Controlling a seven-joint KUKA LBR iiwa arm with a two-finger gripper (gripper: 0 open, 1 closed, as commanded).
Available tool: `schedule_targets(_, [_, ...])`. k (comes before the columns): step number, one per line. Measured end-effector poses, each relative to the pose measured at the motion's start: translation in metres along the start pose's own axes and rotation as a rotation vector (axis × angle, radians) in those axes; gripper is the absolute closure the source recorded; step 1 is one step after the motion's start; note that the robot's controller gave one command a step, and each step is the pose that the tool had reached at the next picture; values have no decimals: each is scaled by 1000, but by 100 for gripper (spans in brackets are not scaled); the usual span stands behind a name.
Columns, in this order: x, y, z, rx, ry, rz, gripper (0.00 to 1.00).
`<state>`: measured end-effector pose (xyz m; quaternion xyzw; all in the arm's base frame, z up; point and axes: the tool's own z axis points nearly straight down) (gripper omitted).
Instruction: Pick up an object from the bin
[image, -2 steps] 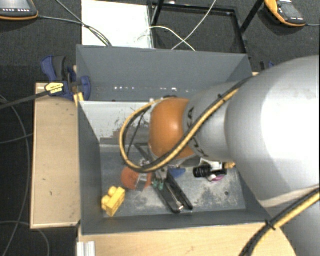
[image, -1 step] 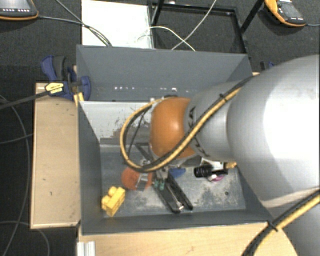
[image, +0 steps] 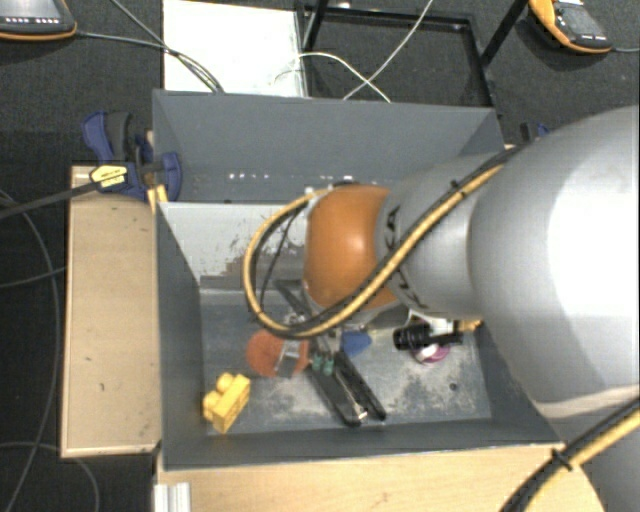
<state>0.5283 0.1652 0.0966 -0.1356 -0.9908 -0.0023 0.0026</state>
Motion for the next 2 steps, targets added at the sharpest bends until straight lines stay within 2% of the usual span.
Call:
schedule_targets(1, [-2,1,-16,-3,-5,0,100])
schedule_targets(2, [-1,0,-36,-1,-2,-1,100])
